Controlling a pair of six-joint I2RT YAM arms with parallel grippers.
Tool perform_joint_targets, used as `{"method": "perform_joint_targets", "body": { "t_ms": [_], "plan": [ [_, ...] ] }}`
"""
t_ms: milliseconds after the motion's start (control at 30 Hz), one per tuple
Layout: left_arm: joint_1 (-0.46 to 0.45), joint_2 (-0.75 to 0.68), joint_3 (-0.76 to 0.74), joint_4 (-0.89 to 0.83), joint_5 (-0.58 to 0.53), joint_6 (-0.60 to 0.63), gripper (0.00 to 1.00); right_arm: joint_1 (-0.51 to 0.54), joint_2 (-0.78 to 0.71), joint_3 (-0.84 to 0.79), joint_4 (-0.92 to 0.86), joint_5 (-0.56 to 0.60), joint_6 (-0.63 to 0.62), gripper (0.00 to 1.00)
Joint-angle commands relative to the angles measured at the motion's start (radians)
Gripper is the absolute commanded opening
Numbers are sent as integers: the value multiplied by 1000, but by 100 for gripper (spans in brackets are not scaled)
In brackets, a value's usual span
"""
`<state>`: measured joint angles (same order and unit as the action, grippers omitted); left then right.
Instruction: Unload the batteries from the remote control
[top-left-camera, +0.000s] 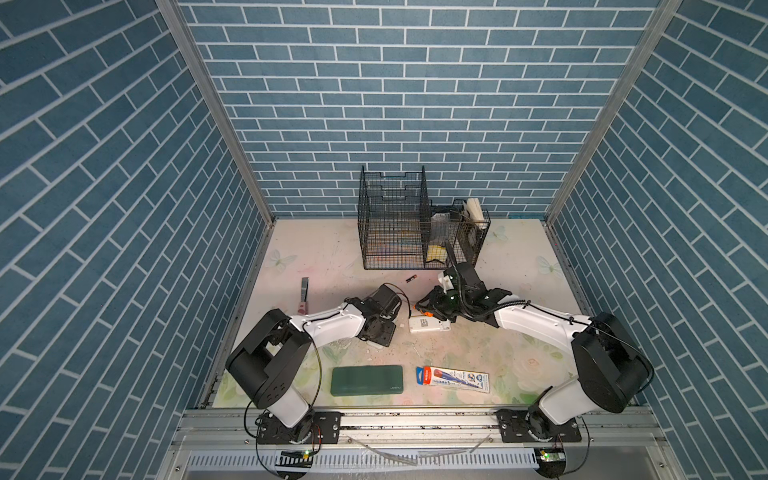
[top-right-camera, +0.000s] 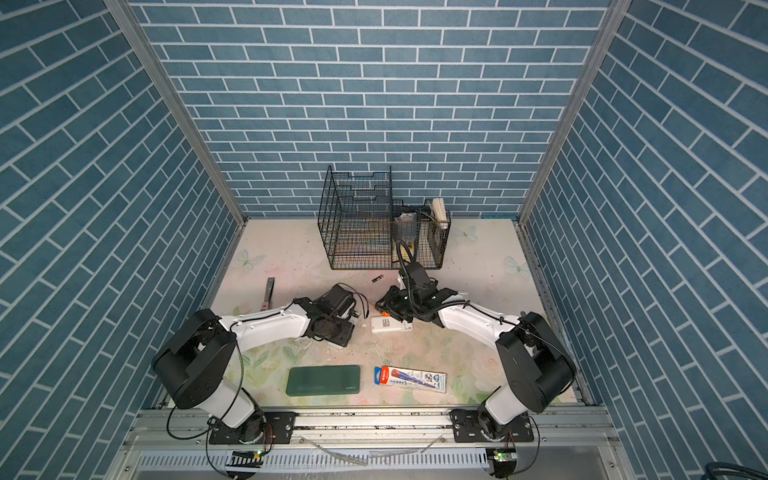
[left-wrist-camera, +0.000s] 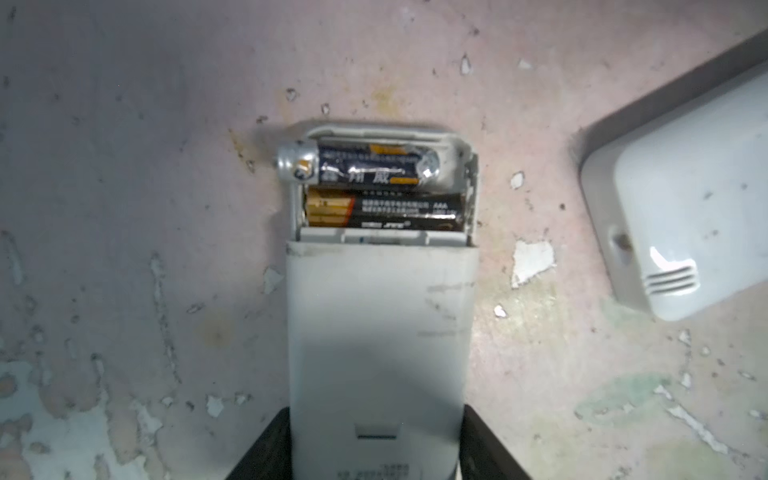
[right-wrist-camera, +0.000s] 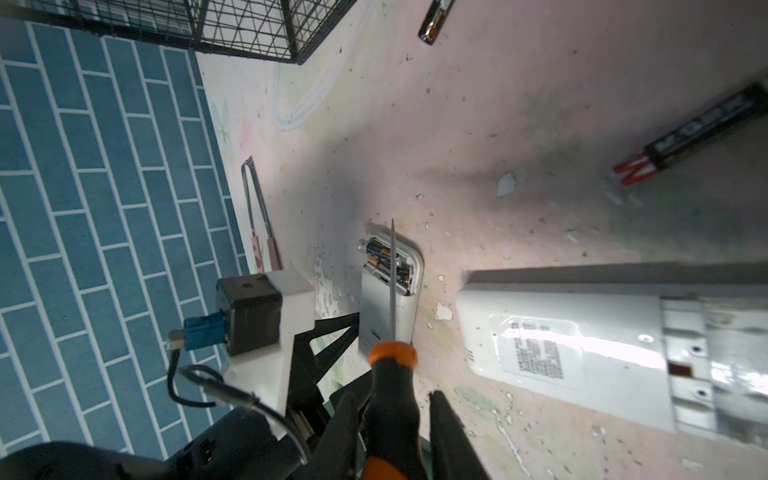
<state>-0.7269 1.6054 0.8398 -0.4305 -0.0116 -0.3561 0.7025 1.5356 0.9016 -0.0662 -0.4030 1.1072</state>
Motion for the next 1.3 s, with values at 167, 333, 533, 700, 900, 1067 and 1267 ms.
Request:
{"method": "perform_joint_targets", "body": {
  "t_ms": [167,333,533,700,900,1067,1267],
  "plan": [
    [-10,4,-66,-116,-107,-153,75,-5,-90,-22,-35,43,-65,0],
    [17,-9,-60,-142,-180,-199,77,-6,-119,-26,-55,62,-85,0],
    [61,-37,-51,-116,-175,-181,79,-5,-132,-35,-85,64,-101,0],
    [78,-47,-48,-105,-154,-140,79,19,-112,-6,-142,56,-137,0],
    [78,-78,-60,-120,-118,-137,84,37,-43,21,-75,39,-127,0],
    [78,-131,-91,-161,-168,-200,90,47,5,49,-26,14,-120,0],
    [89,-175,-139,-139,-215,-273,90,73,50,97,-44,8,-146,0]
  ]
}}
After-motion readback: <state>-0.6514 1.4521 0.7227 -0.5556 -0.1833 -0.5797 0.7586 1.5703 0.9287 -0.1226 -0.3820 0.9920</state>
